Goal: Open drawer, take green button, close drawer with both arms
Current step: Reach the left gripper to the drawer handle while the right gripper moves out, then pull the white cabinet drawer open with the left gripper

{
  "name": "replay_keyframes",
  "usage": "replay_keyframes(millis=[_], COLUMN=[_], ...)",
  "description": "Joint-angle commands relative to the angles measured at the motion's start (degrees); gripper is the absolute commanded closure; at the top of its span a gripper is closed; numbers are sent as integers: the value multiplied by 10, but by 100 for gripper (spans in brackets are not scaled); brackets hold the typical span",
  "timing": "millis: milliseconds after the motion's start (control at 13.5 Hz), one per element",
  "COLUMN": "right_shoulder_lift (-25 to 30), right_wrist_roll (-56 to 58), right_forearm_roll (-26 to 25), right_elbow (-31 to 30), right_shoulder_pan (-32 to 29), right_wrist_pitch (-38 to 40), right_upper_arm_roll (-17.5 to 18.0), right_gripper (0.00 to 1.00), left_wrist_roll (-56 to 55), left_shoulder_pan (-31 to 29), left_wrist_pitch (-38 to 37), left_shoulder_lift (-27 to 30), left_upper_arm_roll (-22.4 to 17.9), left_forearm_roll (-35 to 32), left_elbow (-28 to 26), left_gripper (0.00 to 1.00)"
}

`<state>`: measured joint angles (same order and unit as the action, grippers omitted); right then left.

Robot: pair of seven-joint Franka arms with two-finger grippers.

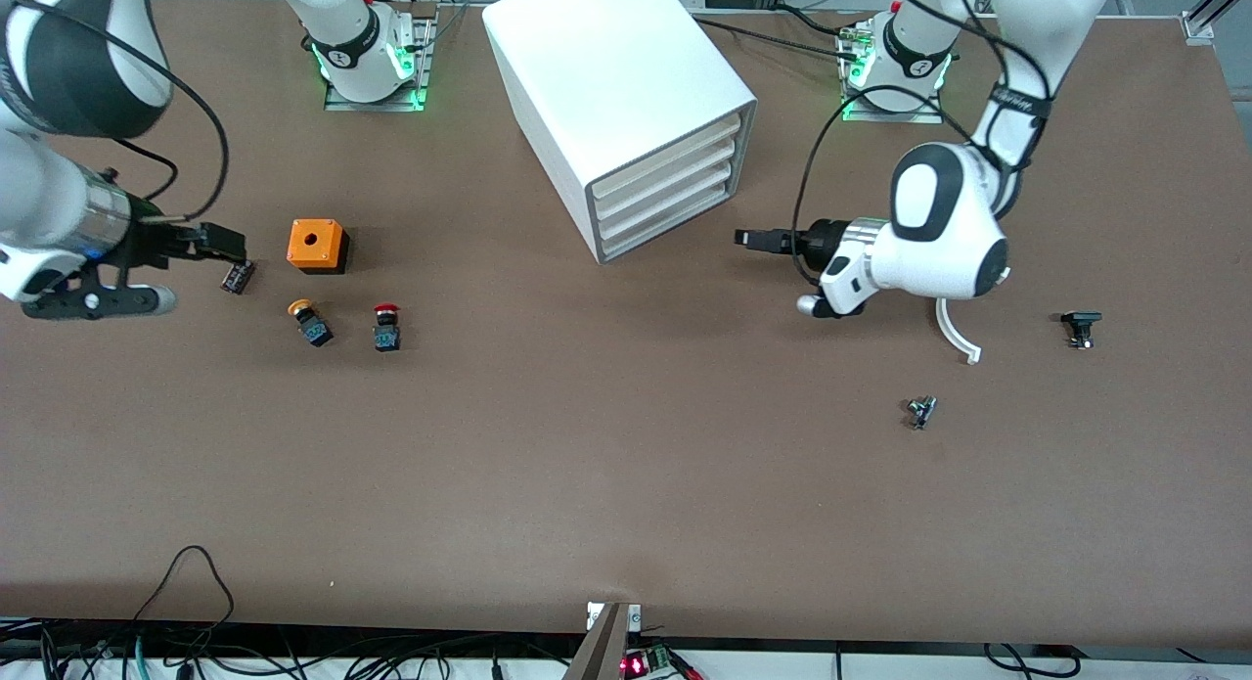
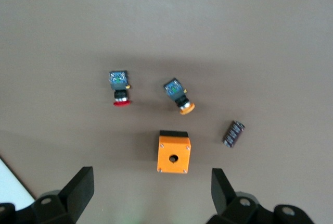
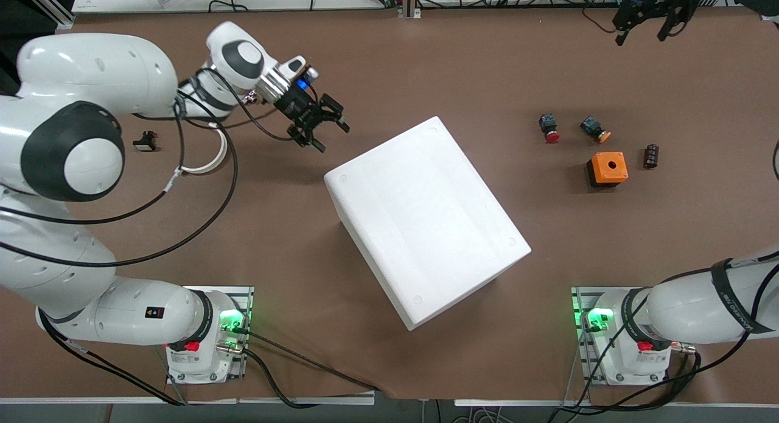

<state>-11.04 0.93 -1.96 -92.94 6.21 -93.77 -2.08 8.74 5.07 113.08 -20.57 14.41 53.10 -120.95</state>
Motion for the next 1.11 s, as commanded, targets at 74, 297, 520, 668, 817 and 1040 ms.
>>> replay_keyframes(millis=[74, 297, 520, 668, 817, 1040], right_shoulder_lift=[-19, -30, -42, -48, -54, -56], right_wrist_roll=[-1, 0, -1, -2, -1, -1], right_forearm_roll=[8, 8, 9, 9, 9, 9], right_elbow=[3, 3, 3, 2, 2, 3], right_shoulder_pan=[24, 46, 61, 64, 65, 70], right_wrist_pitch=[-19, -19, -19, -14, -14, -13], right_upper_arm_roll=[-2, -2, -2, -2, -2, -2], right_gripper=[0, 0, 0, 0, 0, 0], left_wrist_roll=[114, 123, 124, 124, 124, 124], left_shoulder_pan=[30, 47, 50, 53, 66, 67], left_wrist_pitch=[22, 26, 60, 72, 72, 74], left_shoulder_lift=[-32, -40, -42, -52, -59, -59], left_upper_arm_roll=[-3, 4, 36, 46, 47, 60], left_forearm_roll=[74, 77, 105, 109, 112, 123], left_elbow=[-36, -50, -68, -71, -80, -88], left_gripper=[1, 2, 5, 11, 19, 23])
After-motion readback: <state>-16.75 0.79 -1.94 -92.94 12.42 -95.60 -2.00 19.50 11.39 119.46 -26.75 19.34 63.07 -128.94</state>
